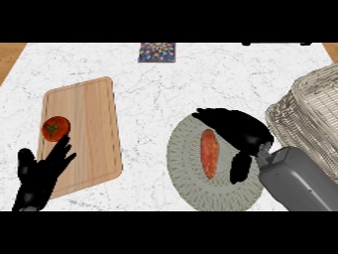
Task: Pick the sweet potato from the placemat and place it in the basket
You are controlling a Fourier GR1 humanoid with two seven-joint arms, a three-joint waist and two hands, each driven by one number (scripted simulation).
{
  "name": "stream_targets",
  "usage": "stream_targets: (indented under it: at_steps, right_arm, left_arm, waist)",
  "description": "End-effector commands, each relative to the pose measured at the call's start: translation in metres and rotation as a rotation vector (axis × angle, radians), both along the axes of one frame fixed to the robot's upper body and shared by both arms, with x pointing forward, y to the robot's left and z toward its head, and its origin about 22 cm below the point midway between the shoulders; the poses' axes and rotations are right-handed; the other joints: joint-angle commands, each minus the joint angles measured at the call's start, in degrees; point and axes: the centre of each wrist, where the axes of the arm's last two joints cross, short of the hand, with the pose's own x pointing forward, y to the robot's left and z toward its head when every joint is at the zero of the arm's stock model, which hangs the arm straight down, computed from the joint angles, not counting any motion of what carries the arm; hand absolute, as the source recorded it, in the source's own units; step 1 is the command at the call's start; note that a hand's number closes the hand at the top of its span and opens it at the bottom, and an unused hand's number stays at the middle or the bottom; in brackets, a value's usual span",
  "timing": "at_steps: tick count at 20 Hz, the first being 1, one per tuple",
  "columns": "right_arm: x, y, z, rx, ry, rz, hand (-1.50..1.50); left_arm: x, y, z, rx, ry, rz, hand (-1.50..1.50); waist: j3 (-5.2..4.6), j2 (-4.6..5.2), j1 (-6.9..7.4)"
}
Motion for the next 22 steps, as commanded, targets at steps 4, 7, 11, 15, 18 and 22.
stream_targets:
  at_steps: [4, 7, 11, 15, 18, 22]
  right_arm:
    - [0.016, 0.019, -0.027, -0.006, -0.002, 0.005, -1.5]
    - [0.011, 0.019, -0.021, -0.043, 0.002, 0.004, -1.5]
    - [0.013, 0.031, -0.04, -0.13, 0.041, 0.002, -1.5]
    - [0.021, 0.013, -0.035, -0.122, 0.046, -0.005, -1.5]
    - [0.016, 0.005, -0.044, -0.111, 0.062, 0.01, -1.5]
    - [0.022, 0.03, -0.061, -0.079, 0.032, -0.002, -1.5]
  left_arm:
    - [-0.007, 0.002, -0.019, 0.001, 0.089, 0.003, 0.0]
    - [-0.007, -0.006, -0.02, 0.001, 0.101, 0.019, 0.0]
    - [-0.004, -0.005, -0.014, 0.006, 0.086, -0.006, 0.0]
    - [0.001, -0.002, -0.005, 0.005, 0.064, 0.013, 0.0]
    - [-0.012, 0.001, -0.019, 0.002, 0.091, 0.023, 0.0]
    - [-0.011, -0.024, -0.022, 0.0, 0.093, -0.001, 0.0]
  waist:
    - [-0.64, 0.55, 0.33]
    - [-0.65, 0.41, -0.04]
    - [-0.65, 0.5, 0.21]
    - [-0.65, 0.41, -0.06]
    - [-0.65, 0.39, -0.13]
    - [-0.63, 0.52, 0.27]
